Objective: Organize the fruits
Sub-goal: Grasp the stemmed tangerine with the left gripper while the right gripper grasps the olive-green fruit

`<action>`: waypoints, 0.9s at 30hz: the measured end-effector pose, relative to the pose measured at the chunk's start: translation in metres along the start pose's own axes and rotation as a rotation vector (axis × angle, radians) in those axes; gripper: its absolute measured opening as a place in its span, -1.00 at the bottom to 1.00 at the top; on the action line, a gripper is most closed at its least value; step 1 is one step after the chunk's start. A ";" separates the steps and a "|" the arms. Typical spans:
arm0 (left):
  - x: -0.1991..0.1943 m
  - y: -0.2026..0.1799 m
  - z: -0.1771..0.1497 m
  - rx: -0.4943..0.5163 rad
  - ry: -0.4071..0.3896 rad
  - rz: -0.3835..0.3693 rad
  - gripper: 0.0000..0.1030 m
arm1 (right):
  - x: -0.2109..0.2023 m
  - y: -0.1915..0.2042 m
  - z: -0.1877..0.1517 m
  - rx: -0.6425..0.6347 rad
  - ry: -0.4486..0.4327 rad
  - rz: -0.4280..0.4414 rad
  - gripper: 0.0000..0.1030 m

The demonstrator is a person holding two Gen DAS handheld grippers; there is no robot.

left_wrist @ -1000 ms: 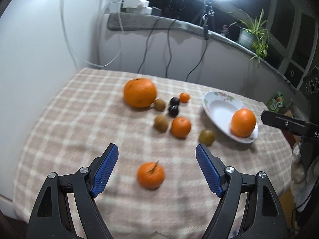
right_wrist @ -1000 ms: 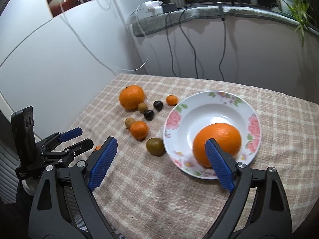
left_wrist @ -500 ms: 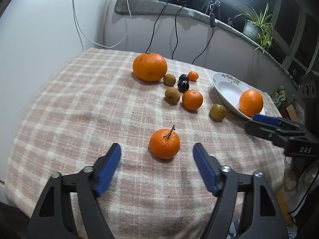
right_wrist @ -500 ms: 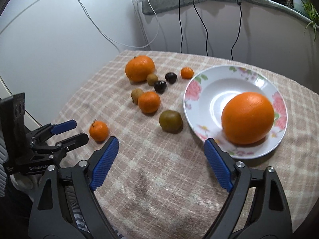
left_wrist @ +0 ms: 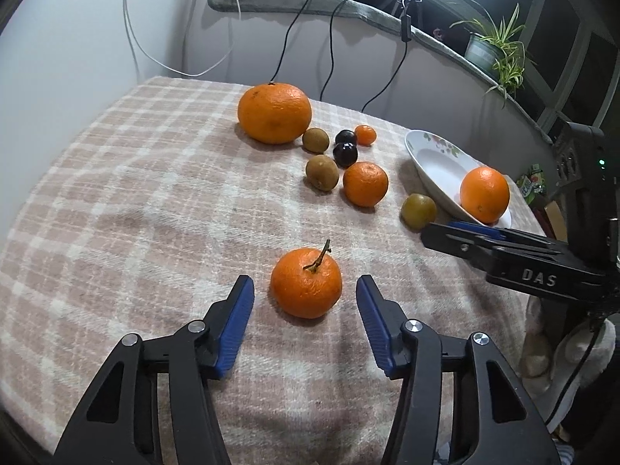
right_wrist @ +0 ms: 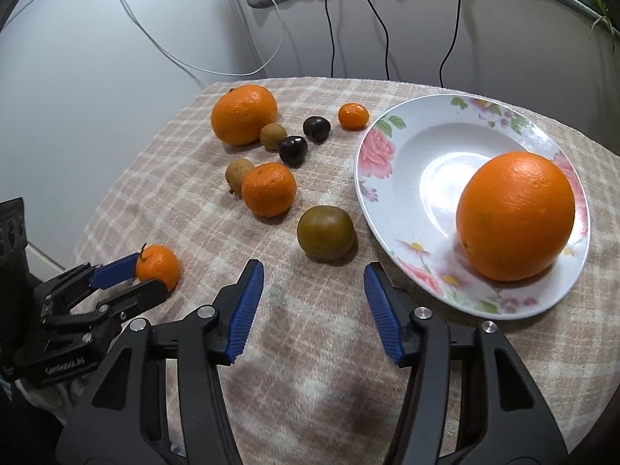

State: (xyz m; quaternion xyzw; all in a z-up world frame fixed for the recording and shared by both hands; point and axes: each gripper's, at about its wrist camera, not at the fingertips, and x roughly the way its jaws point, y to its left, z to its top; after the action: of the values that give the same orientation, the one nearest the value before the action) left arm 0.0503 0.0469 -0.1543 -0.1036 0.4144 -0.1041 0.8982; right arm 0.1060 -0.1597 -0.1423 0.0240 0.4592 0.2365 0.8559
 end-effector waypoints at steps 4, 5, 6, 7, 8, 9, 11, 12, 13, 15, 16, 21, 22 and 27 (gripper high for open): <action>0.002 0.002 0.001 0.005 0.002 -0.017 -0.06 | 0.007 0.005 0.005 0.004 -0.001 -0.035 0.11; 0.003 0.003 0.001 0.006 0.003 -0.020 -0.08 | 0.009 0.007 0.006 0.002 -0.002 -0.049 0.11; 0.004 0.004 0.001 0.005 0.004 -0.024 -0.10 | 0.011 0.008 0.007 0.003 -0.002 -0.057 0.11; 0.004 0.005 0.001 0.005 0.004 -0.027 -0.14 | 0.012 0.008 0.008 0.005 -0.001 -0.063 0.11; 0.004 0.007 0.002 0.005 0.004 -0.031 -0.16 | 0.015 0.009 0.010 0.010 0.000 -0.075 0.11; 0.005 0.008 0.002 0.004 0.004 -0.037 -0.17 | 0.016 0.010 0.011 0.013 0.001 -0.081 0.11; 0.004 0.009 0.003 0.004 0.003 -0.050 -0.20 | 0.021 0.012 0.013 0.010 0.001 -0.105 0.00; 0.005 0.009 0.003 0.007 0.003 -0.054 -0.23 | 0.022 0.014 0.014 0.001 0.001 -0.116 -0.02; 0.005 0.009 0.004 0.010 0.003 -0.058 -0.27 | 0.024 0.016 0.015 -0.009 0.001 -0.131 -0.03; 0.006 0.009 0.003 0.019 0.003 -0.063 -0.28 | 0.026 0.018 0.016 -0.017 0.003 -0.146 -0.06; 0.006 0.008 0.003 0.021 0.002 -0.064 -0.28 | 0.027 0.019 0.017 -0.018 0.005 -0.154 -0.12; 0.007 0.011 0.003 0.009 -0.002 -0.080 -0.29 | 0.027 0.018 0.017 -0.034 0.008 -0.179 -0.37; 0.007 0.011 0.003 0.009 -0.003 -0.080 -0.30 | 0.026 0.018 0.017 -0.039 0.008 -0.179 -0.37; 0.006 0.011 0.003 0.003 -0.009 -0.078 -0.30 | 0.023 0.020 0.016 -0.051 0.003 -0.164 -0.40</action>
State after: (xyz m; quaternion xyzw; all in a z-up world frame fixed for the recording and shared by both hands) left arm 0.0570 0.0561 -0.1597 -0.1186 0.4060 -0.1390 0.8954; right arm 0.1223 -0.1288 -0.1457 -0.0357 0.4545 0.1772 0.8722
